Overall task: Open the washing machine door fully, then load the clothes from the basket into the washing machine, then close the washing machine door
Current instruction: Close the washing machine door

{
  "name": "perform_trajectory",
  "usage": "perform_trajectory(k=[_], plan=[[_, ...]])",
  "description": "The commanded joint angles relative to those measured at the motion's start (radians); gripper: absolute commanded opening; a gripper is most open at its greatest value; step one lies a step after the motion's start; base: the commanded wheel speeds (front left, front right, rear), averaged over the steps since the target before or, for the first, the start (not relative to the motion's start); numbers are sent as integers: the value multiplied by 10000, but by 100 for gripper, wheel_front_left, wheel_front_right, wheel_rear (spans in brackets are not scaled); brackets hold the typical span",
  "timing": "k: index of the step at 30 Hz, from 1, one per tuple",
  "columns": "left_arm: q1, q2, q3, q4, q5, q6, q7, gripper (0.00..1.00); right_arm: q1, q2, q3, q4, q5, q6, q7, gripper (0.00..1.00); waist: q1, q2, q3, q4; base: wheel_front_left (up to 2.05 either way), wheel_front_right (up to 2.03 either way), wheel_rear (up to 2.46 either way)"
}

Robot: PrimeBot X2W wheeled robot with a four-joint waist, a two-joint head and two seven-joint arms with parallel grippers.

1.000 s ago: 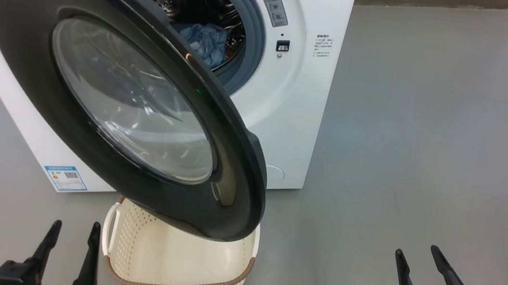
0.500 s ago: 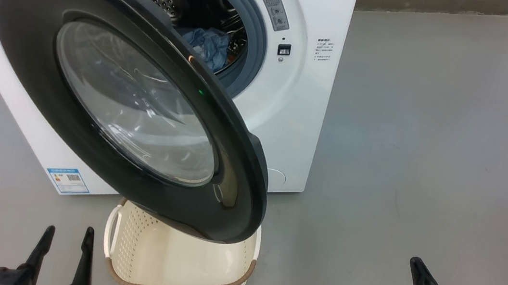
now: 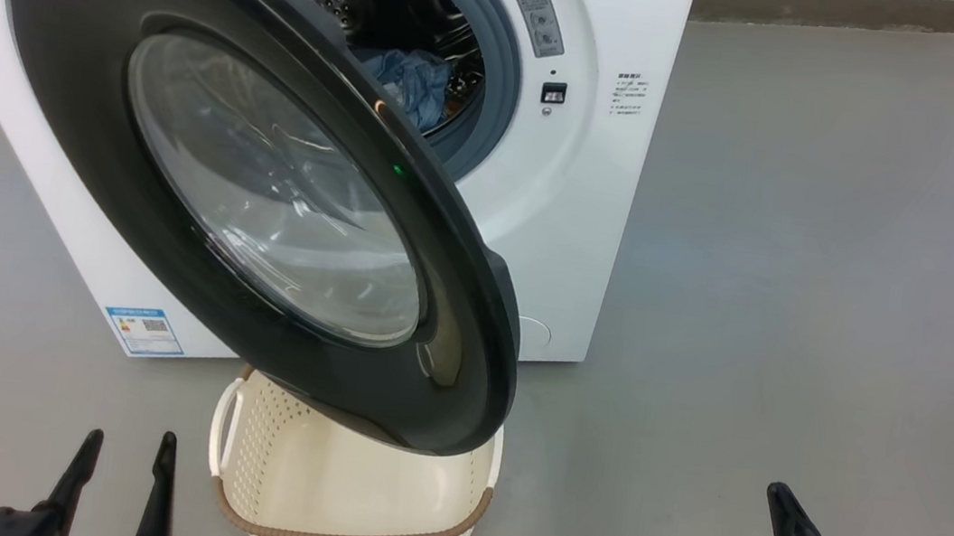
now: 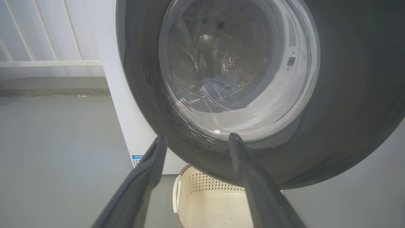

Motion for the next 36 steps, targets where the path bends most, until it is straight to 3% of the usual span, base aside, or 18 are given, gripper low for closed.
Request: perform_trajectory(k=[1,17,36], plan=[[-179,65,346,-304,148,-24,-91,100,-375,-126,265,-243,32,90,-49,0,0,0,3,28,0,0,0],[-172,47,307,-378,134,-25,-91,100,-1222,-293,629,-962,29,90,-49,0,0,0,-29,517,0,0,0],[-291,39,112,-184,-29,-25,-91,100,-2800,-87,2713,-2012,142,90,-49,0,0,0,-185,1579,0,0,0]])
